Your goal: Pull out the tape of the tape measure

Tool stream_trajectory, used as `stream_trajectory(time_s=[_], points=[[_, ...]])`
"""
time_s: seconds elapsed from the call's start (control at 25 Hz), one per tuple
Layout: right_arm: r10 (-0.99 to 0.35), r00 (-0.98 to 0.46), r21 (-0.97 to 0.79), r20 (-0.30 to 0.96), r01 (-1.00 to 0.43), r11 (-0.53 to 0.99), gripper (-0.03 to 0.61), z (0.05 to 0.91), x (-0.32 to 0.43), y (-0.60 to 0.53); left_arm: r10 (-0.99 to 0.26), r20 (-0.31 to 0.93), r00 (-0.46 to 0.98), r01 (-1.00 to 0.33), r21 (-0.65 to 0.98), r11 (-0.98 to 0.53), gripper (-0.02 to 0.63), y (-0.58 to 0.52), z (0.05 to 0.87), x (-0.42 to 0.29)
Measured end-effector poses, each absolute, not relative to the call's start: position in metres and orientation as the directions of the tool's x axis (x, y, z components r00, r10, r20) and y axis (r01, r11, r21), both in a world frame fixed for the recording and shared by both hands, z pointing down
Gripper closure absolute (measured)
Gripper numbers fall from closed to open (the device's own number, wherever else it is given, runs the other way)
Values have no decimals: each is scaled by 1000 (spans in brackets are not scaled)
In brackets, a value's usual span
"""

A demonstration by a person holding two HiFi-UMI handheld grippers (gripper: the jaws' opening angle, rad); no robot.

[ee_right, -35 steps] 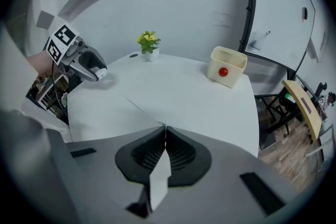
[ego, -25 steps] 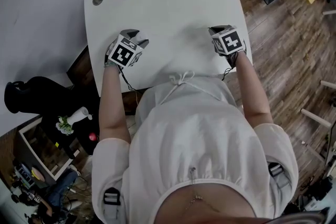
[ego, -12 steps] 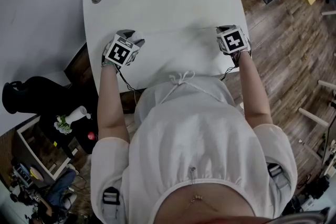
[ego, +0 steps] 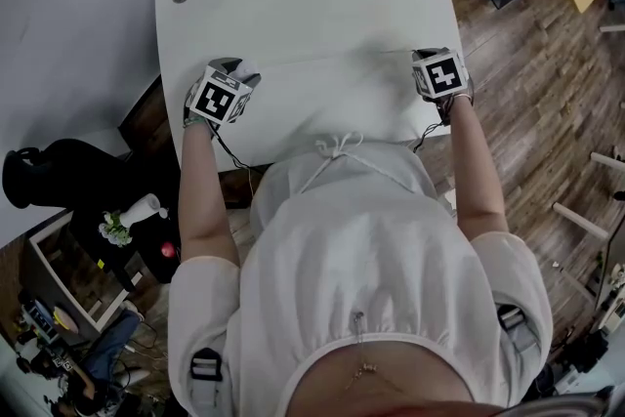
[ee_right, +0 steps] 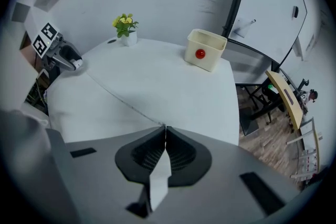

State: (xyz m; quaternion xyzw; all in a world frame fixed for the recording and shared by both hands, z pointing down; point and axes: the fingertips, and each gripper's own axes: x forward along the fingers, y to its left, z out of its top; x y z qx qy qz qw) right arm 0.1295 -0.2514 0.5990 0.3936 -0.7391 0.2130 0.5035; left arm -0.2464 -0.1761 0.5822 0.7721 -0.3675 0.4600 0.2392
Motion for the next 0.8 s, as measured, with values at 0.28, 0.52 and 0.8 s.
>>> stream_trajectory(time_s=[0.28, 0.52, 0.8], points=[[-339, -245, 24, 908, -779, 627, 568, 605, 96, -252, -332, 887, 321, -784, 52, -618, 385, -180, 588, -241], [-307, -269, -12, 913, -769, 639, 566, 614, 80, -254, -316, 899, 302, -799, 58, -598, 385, -180, 597, -251], [-264, -272, -35, 925, -753, 657, 566, 631, 60, -257, -295, 914, 278, -817, 64, -573, 385, -185, 613, -271]])
